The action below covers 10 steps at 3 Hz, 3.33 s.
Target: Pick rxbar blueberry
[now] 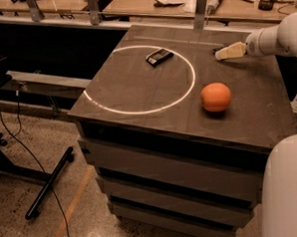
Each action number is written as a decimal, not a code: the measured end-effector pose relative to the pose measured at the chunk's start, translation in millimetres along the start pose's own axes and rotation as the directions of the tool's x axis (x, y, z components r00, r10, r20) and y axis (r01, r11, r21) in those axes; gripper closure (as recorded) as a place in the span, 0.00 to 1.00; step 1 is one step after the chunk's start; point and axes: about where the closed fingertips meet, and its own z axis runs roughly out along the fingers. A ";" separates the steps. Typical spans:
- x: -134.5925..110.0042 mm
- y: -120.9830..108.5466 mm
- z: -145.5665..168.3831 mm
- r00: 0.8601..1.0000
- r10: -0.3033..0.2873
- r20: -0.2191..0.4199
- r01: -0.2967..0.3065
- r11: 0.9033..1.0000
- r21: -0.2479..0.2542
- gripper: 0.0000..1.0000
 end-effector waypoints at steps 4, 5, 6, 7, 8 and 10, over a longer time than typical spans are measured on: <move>9.3 4.2 13.2 1.000 0.006 -0.021 -0.006 1.000 -0.011 0.92; 9.2 4.2 13.1 1.000 0.006 -0.020 -0.006 1.000 -0.011 1.00; 8.4 4.2 12.6 1.000 0.006 -0.020 -0.006 1.000 -0.011 1.00; 7.5 4.0 12.1 1.000 0.005 -0.020 -0.006 1.000 -0.011 1.00; 5.7 3.8 11.0 1.000 0.005 -0.020 -0.006 1.000 -0.011 1.00; -10.4 14.3 -5.9 0.996 -0.082 0.021 0.083 0.996 -0.044 0.98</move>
Offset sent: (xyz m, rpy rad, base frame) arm 0.0067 0.0045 -0.0282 0.0212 0.0323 0.0261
